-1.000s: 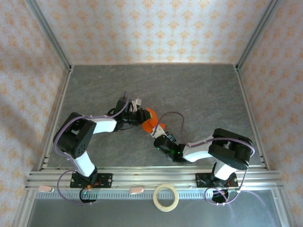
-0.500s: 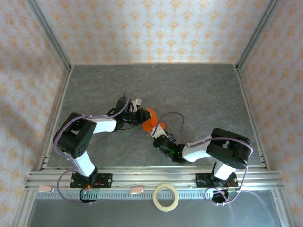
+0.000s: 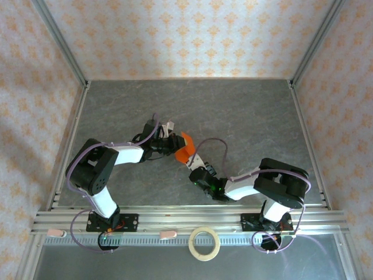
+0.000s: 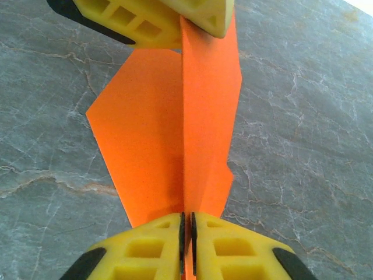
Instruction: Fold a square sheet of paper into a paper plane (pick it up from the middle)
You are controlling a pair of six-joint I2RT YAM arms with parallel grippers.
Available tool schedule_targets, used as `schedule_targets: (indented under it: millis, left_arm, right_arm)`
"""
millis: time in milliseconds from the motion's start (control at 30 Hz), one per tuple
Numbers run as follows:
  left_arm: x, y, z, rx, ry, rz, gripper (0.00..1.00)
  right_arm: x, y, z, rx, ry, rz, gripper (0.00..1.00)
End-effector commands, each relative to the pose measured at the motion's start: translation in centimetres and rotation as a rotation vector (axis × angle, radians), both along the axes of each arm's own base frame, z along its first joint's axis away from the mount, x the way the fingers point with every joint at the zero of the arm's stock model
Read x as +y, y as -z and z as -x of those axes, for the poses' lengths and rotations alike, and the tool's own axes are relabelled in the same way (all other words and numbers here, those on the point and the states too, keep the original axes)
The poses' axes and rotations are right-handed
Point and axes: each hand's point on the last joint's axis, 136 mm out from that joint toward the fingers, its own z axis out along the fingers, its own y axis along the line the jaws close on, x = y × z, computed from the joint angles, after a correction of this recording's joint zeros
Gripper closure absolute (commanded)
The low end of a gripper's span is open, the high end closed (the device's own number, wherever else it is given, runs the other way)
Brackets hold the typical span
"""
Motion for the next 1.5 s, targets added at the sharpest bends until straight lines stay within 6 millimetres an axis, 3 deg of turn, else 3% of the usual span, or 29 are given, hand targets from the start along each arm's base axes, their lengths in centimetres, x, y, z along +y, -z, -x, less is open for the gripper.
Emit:
schedule_targets:
  millis: [0, 367, 567, 733, 867, 1067, 1167, 1333, 1467]
  left_arm:
    - [-0.2, -0.81, 0.05, -0.022, 0.01, 0.019, 0.84]
    - [-0.2, -0.88, -0.01, -0.022, 0.007, 0.019, 0.85]
    - [-0.19, -0.92, -0.02, -0.021, 0.006, 0.018, 0.85]
    - [-0.17, -0.86, -0.02, -0.017, 0.004, 0.02, 0.85]
    - [-0.26, -0.93, 0.0, -0.02, 0.008, 0.021, 0.85]
    - [-0.3, -0.88, -0.03, -0.02, 0.008, 0.021, 0.85]
    - [-0.29, -0.93, -0.03, -0.019, 0.007, 0.022, 0.85]
    - [-0.37, -1.07, -0.03, -0.022, 0.009, 0.023, 0.85]
    - [-0.35, -1.1, 0.0, -0.022, 0.009, 0.023, 0.85]
  right_arm:
    - [-0.37, -0.47, -0.27, -0.012, 0.024, -0.037, 0.85]
    - [-0.47, 0.14, -0.25, 0.005, 0.014, -0.031, 0.82]
    - [-0.67, 0.14, -0.41, 0.001, 0.018, -0.03, 0.73]
    - [-0.47, 0.04, -0.54, 0.0, 0.011, -0.029, 0.73]
    - [-0.55, 0.01, -0.75, -0.002, 0.024, -0.03, 0.76]
    - [-0.1, 0.0, -0.7, 0.019, 0.007, -0.059, 0.89]
    - [-0.18, 0.06, -0.74, 0.021, 0.011, -0.06, 0.89]
    - [-0.26, 0.21, -0.77, 0.02, 0.01, -0.05, 0.8]
    - [-0.18, 0.25, -0.83, 0.018, 0.005, -0.043, 0.78]
